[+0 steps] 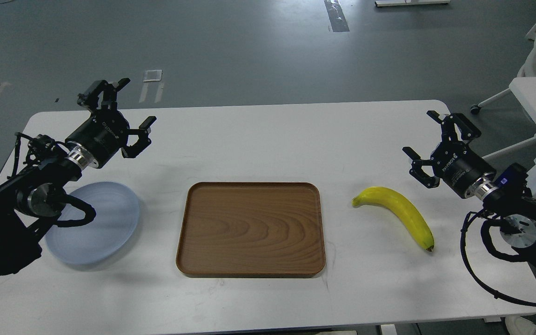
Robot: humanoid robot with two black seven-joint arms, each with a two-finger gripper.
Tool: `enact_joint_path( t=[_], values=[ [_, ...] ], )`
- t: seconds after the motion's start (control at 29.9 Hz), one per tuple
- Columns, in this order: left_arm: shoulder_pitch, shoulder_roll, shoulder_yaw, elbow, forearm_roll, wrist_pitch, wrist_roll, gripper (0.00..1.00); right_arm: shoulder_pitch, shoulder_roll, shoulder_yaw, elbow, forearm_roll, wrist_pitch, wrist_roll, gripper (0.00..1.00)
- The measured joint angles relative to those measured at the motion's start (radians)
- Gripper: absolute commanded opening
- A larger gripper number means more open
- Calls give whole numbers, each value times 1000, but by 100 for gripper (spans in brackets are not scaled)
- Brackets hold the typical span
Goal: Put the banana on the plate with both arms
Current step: 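Move the left gripper down to the edge of the light blue plate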
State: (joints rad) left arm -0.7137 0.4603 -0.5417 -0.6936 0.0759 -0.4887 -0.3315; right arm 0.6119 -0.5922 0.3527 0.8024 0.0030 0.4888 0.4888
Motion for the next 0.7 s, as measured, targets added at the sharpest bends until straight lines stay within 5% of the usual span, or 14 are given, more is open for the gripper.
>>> enact_joint_path(
  t=[0.43,0.7],
  values=[
    [-14,22,1,44,0,0,3,99,9,0,0,0,-5,0,0,100],
    [-64,142,15,66,116,0,-8,99,10,-1,0,-1,-15,0,0,100]
  ],
)
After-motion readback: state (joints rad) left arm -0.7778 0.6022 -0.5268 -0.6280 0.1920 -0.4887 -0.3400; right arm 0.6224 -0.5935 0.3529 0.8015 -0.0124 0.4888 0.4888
